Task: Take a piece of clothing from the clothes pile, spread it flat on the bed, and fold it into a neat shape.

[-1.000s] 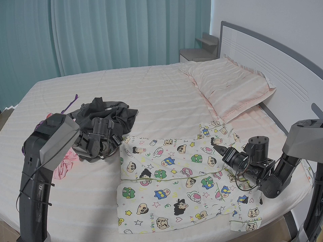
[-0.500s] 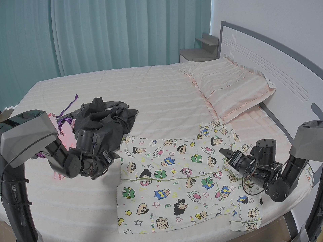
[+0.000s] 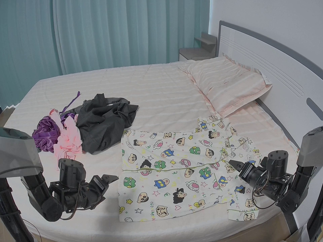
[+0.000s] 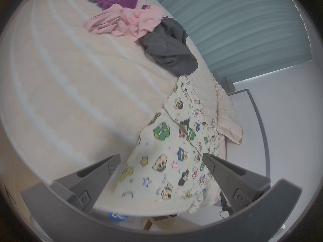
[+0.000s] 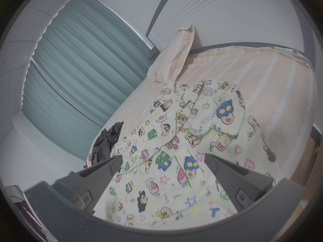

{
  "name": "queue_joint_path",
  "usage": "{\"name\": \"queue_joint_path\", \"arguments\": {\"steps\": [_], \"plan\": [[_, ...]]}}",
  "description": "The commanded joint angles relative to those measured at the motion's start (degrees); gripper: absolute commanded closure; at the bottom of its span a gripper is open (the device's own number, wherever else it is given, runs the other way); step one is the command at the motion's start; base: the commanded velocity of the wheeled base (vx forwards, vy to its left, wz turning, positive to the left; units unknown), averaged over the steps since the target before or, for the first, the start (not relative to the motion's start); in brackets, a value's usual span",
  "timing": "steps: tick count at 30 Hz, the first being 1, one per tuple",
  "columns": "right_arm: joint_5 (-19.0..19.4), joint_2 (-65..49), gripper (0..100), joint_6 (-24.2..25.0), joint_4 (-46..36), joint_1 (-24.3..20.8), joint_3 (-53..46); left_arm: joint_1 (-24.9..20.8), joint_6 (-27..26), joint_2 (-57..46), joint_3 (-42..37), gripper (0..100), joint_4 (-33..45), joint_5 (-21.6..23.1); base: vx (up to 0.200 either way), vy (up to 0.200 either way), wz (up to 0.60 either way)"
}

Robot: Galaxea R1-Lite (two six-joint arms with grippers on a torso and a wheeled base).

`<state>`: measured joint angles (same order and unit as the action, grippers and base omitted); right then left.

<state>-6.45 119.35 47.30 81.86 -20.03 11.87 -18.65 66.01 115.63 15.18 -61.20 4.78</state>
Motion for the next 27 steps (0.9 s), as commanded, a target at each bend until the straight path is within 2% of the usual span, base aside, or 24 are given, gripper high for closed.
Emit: {"name": "queue_joint_path", "arguments": {"steps": [1, 20, 27], "plan": [[0.1, 0.6, 0, 0.0, 0.9, 0.1, -1.9, -1.9, 2.5, -2.0, -9.2, 0, -6.7, 0.7, 0.0, 0.0, 0.0], [-0.1, 4.3, 0, -1.2, 3.1, -0.2, -2.9, -3.3, 2.0, 1.0, -10.0, 0, -8.0, 0.4, 0.0, 0.0, 0.0], [0.0, 5.4, 0, -1.6, 4.5, -0.2, -3.3, -4.4, 1.8, 1.4, -9.3, 0, -8.0, 0.4, -0.2, 0.0, 0.0]]}}
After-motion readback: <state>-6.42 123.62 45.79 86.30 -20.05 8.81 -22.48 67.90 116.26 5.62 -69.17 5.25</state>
